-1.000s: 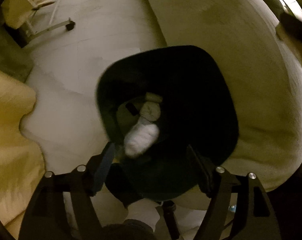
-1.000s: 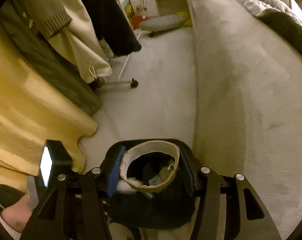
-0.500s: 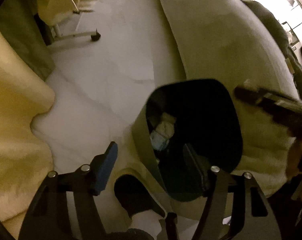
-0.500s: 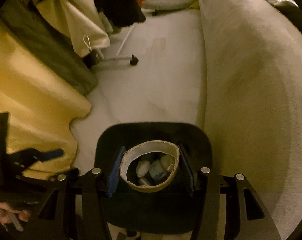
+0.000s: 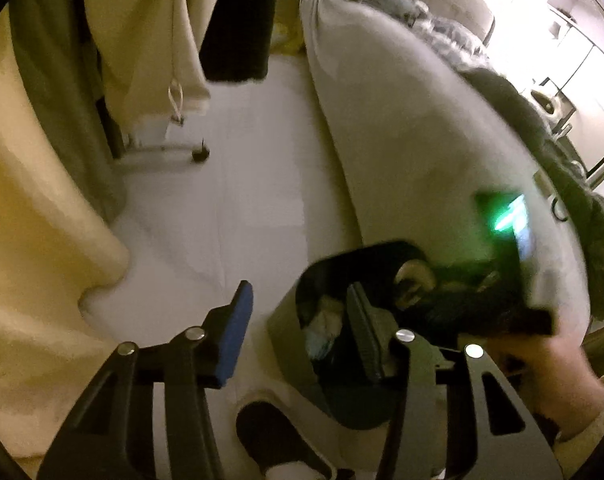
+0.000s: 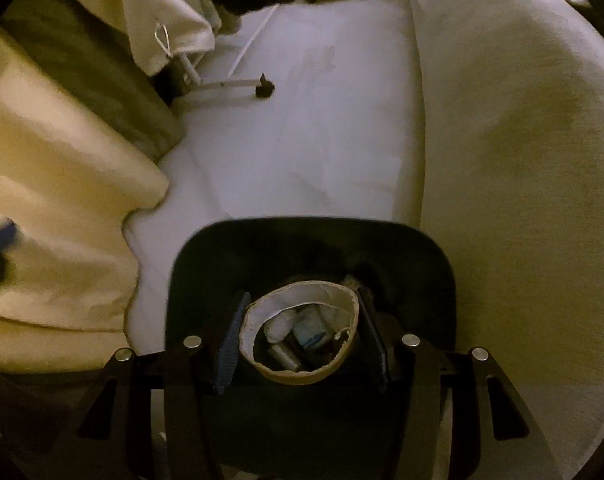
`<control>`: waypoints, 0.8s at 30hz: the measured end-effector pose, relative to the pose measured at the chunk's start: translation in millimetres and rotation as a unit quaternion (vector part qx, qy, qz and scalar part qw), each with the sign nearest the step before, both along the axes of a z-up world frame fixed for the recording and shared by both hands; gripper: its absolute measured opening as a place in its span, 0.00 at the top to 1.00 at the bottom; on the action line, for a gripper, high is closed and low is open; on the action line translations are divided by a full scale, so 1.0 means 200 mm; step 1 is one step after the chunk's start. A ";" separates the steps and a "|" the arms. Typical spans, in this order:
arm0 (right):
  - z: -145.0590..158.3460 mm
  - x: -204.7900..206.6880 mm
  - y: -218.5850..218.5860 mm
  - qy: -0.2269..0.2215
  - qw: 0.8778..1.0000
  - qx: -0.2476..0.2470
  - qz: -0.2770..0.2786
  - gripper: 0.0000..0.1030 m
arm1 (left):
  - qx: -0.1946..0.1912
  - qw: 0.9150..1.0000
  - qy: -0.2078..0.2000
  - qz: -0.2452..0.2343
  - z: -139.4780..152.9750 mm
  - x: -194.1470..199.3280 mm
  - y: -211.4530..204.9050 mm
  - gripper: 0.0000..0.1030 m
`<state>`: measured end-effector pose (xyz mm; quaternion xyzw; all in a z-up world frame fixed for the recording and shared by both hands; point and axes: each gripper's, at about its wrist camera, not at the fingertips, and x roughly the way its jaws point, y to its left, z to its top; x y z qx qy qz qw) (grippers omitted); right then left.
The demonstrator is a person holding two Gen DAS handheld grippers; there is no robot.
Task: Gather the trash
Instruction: 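Carry the tissue ball and tape roll over the black bin and open both tools, then move both tools back over the bed toward the remaining tape roll and black piece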
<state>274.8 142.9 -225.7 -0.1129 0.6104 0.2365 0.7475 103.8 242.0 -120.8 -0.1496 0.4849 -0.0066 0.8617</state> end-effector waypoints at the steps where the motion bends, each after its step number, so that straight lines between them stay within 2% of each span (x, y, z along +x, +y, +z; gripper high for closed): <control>1: -0.02 0.01 0.00 0.003 1.000 -0.004 0.001 0.48 | 0.004 1.000 -0.012 -0.001 0.04 0.00 0.00 0.52; 10: -0.17 -0.01 -0.01 0.022 0.999 -0.038 0.009 0.47 | 0.003 0.996 -0.088 0.007 0.28 0.00 0.01 0.53; 12: -0.18 -0.02 -0.01 0.023 0.999 -0.039 0.012 0.44 | 0.009 0.994 -0.105 0.003 0.33 0.01 0.00 0.53; 14: -0.19 -0.02 -0.02 0.024 0.999 -0.037 0.009 0.36 | 0.013 0.993 -0.115 0.001 0.36 0.00 -0.02 0.53; 20: -0.25 -0.06 -0.05 0.033 0.999 -0.042 0.010 0.29 | 0.017 0.988 -0.152 0.002 0.51 0.01 -0.05 0.53; 24: -0.22 -0.07 -0.03 0.019 0.999 -0.040 0.023 0.25 | 0.056 0.982 -0.179 -0.002 0.61 0.02 -0.13 0.51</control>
